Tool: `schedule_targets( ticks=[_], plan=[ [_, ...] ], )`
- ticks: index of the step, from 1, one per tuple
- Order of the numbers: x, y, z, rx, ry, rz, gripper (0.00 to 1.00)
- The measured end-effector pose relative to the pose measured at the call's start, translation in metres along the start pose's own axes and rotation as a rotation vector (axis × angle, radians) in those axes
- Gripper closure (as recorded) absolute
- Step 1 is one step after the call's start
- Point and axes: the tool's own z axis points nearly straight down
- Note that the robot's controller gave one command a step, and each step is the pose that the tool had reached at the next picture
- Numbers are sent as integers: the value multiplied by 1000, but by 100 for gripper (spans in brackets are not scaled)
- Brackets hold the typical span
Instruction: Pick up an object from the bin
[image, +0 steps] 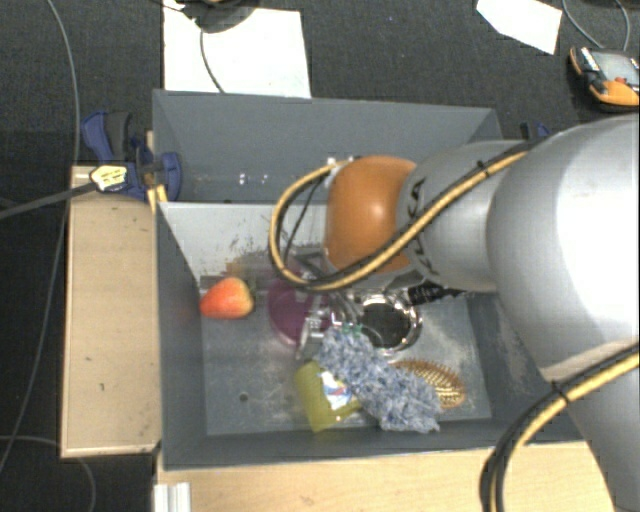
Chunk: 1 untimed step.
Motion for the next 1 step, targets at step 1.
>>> schedule_targets(
  ticks=[1],
  plan=[
    [-2,8,-1,-5,6,302,0]
  ],
)
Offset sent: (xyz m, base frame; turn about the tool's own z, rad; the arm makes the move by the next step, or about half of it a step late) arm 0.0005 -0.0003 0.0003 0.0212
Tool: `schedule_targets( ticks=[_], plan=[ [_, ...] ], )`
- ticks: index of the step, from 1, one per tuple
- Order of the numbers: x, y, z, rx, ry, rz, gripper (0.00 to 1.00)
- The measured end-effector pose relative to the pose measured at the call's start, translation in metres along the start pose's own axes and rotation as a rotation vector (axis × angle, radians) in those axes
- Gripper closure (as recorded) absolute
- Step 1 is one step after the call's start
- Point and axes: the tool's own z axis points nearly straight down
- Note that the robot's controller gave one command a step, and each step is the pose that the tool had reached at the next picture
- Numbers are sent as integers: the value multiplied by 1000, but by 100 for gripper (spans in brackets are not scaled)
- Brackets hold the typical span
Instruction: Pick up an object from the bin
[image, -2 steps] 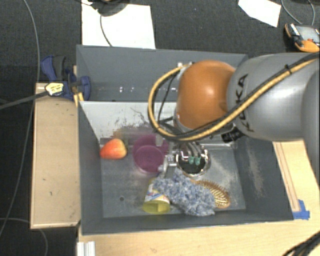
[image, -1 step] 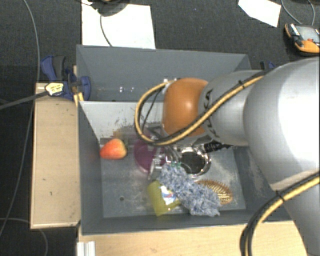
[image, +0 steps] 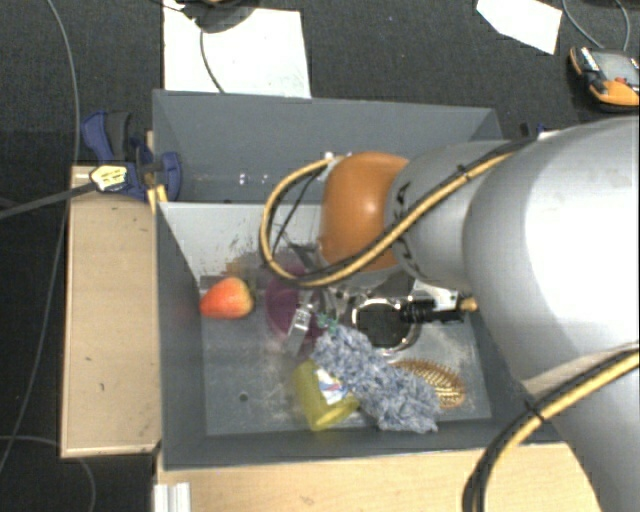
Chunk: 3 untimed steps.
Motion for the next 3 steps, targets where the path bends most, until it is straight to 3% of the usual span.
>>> schedule_targets(
  ticks=[1,2,3],
  plan=[
    [-3,-7,-1,2,-10,-280,0],
    [2,1,-1,-1,5,-4,0],
    [2,-7,2,8,12,-228,100]
  ],
)
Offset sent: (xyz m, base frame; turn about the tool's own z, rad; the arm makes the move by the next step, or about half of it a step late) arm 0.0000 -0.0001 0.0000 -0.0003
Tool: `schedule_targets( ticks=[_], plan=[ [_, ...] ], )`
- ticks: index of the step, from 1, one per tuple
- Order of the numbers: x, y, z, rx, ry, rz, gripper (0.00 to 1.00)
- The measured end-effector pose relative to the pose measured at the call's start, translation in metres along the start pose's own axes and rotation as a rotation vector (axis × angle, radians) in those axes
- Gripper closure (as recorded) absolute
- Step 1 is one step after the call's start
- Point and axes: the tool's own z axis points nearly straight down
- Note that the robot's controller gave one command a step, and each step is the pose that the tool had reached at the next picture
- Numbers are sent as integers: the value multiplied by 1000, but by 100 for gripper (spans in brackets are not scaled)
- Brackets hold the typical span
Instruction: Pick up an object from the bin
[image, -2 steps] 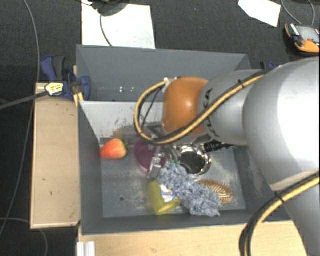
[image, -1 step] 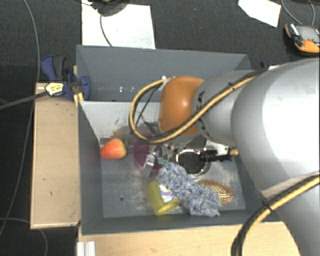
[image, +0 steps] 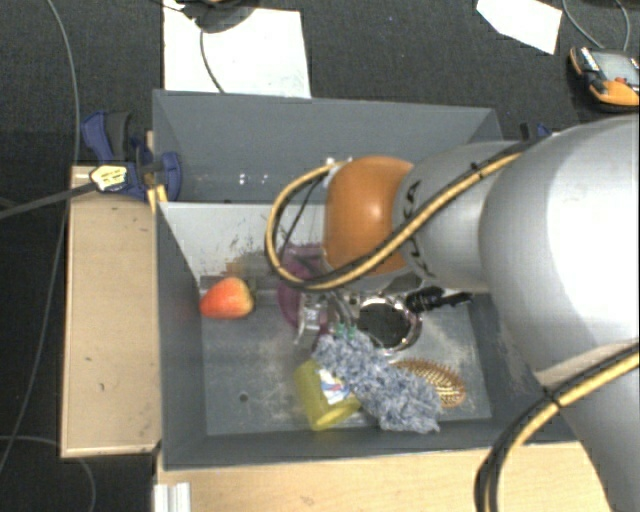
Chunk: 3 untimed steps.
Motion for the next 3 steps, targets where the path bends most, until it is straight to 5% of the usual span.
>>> schedule_targets(
  ticks=[2,3],
  plan=[
    [0,0,0,0,0,1,100],
    [2,-1,-28,2,5,2,100]
  ],
)
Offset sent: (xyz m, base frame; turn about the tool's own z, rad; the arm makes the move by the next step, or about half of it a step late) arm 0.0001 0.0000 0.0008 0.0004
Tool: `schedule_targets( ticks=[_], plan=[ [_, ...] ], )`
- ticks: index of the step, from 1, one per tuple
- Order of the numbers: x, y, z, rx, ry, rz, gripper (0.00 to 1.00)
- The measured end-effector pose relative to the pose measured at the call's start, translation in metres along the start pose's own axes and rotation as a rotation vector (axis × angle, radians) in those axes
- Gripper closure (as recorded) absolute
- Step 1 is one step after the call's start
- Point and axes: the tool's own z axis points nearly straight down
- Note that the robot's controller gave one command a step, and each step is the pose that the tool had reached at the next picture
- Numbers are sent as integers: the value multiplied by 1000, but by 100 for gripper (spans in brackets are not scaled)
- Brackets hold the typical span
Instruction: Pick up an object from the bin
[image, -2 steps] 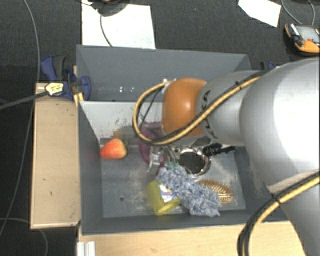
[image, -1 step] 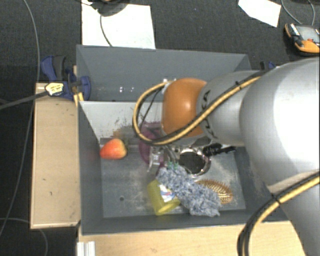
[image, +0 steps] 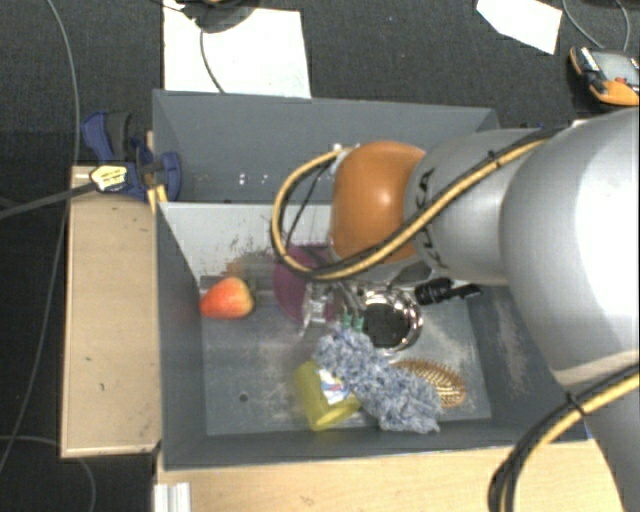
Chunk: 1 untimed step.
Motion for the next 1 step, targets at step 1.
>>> schedule_targets(
  ticks=[1],
  plan=[
    [-1,1,-31,-3,-7,-1,100]
  ],
)
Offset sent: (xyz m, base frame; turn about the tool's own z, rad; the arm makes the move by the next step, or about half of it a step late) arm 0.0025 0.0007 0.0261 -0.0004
